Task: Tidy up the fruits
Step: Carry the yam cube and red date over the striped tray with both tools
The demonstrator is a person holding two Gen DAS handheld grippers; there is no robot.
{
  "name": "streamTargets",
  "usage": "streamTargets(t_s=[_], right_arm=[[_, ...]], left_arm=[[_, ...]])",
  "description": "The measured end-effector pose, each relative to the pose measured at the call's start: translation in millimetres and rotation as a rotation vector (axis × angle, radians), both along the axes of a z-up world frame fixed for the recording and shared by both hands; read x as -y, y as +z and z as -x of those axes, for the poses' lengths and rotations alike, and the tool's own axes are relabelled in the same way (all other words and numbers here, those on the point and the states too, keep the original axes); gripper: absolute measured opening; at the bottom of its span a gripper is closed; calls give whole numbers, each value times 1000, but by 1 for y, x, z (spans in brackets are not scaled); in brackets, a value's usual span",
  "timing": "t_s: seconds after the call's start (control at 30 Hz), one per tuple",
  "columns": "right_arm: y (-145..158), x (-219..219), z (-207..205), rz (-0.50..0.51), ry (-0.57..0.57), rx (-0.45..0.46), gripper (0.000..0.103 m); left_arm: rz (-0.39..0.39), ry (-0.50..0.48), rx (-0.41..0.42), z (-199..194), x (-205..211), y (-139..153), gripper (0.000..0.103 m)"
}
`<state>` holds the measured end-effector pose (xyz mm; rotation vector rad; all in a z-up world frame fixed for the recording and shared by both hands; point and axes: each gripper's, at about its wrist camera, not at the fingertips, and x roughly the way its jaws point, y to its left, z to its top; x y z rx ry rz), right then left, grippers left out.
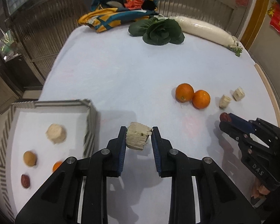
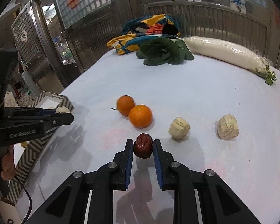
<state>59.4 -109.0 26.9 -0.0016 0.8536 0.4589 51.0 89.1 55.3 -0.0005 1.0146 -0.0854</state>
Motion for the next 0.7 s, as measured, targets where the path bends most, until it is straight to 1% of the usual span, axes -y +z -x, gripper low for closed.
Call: streamTargets(t_s=[0.07,0.17,0.27,0.4,0.7], right_arm=[[5,-6,8,4,5,16,20],[9,-15,21,17,8,42,20],[10,-24,36,17,16,49,20],[12,-41,53,13,44,56,20],[18,-92,76,-2,134,71,21]], left_arm=[[-1,5,16,14,-3,3,25],[-30,23,55,33,-7,6,25],[-25,34,75,49,-13,9,25],[-44,47,119,70,-20,15,25],[-60,89,177,98,-45,23,25]])
